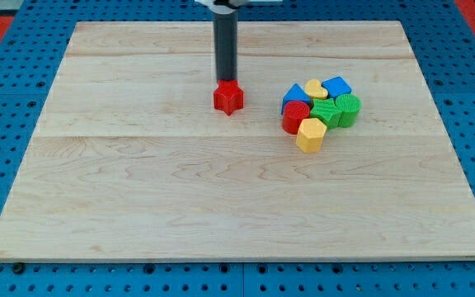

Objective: Place the red star to the left of the red circle

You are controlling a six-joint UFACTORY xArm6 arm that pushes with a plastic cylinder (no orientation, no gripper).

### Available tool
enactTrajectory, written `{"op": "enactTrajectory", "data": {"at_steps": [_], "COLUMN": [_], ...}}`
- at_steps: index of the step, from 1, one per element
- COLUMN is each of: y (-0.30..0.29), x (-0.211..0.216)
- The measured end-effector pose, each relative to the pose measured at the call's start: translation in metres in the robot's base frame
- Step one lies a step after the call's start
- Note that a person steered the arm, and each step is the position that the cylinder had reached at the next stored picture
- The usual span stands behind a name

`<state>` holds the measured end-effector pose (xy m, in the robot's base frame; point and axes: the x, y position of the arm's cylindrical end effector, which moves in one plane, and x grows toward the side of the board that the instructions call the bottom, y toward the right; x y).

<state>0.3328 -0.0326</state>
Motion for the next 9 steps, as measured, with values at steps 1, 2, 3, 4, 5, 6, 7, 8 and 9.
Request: {"op": "enactTrajectory", "data": {"at_steps": [1,2,3,4,5,6,7,8,9], "y": [-0.016,-0.017,-0.017,0.004,0.0,0.015,0.029,0.052,0.047], "x": [-0.002,0.021,0.049,0.044,0.037,0.008,-0.001,0.002,0.04]}}
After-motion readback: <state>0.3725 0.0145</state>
